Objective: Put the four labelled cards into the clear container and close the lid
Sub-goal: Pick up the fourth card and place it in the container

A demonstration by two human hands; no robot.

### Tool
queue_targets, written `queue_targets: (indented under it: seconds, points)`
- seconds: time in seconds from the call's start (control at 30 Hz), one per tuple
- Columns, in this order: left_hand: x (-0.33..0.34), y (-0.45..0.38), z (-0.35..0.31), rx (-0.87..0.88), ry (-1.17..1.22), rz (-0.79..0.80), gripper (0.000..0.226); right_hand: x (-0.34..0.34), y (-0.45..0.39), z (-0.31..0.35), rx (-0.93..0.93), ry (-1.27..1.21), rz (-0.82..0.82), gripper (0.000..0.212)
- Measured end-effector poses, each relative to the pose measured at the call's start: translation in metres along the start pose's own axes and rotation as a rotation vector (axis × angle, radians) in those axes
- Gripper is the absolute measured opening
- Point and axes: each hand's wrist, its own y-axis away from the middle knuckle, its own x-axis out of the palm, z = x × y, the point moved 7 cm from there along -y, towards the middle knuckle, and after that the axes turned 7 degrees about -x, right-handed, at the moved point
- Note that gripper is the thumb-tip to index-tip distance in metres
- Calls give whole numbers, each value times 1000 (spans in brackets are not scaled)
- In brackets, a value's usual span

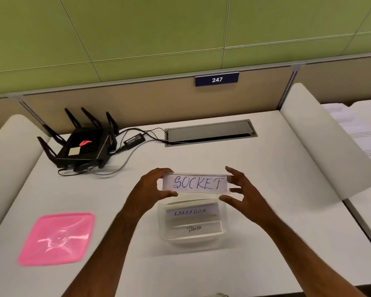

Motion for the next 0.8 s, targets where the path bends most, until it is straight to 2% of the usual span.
queue_targets:
  seconds: [0.23, 0.8]
  points:
    - [-7, 22, 13, -58, 61, -8, 71, 12, -4, 6, -54, 64, 52, 67]
    - [-13, 30, 13, -61, 16, -37, 75, 18, -9, 2, -14, 36, 41, 65]
